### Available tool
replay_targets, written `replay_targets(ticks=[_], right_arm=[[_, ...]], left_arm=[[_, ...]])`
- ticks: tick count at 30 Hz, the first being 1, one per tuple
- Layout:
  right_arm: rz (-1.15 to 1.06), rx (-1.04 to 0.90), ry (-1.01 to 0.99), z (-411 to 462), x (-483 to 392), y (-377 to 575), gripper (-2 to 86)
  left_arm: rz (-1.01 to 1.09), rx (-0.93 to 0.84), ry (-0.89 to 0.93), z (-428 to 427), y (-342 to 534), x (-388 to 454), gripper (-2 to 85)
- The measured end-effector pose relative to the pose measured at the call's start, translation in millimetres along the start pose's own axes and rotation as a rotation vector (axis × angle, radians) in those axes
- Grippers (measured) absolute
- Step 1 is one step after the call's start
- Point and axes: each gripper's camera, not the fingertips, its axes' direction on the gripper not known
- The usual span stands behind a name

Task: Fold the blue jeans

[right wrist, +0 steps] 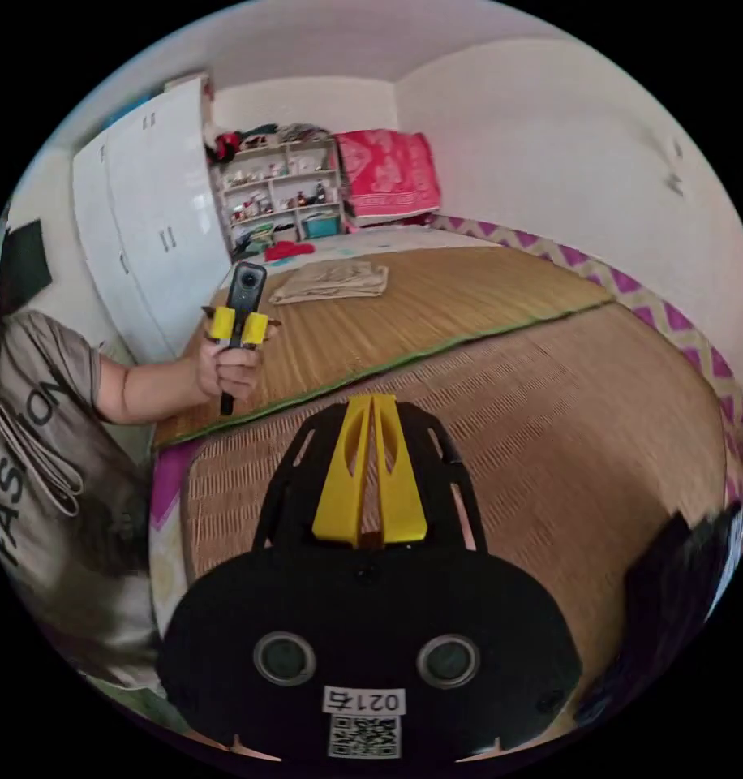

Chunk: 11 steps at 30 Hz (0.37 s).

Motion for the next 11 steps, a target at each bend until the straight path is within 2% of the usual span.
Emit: replay_targets(ticks=[5,8,10,11], right_arm=[[-0.166,-0.135,-0.081,112.4,-36.4,-212.4,-0.8],[-0.251,-0.19,-0.19,157.1,-58.0,-321.9,-0.8],[-0.316,-0.176,-0.207,175.0,-79.6,-381.2,-0.7],[-0.366,-0.17,-0.188,185.9,-95.6,-417.1,-0.5]], left_arm=[[0.109,0.138,0.112,-54.5,8.7,24.1,-0.3],[0.166,0.368,0.064,-113.2,9.8,44.3,-0.8],[0.147,0.575,0.005,-168.4,16.1,50.2,-0.9],[0.124,0.62,-0.033,-183.1,18.3,50.2,-0.9]])
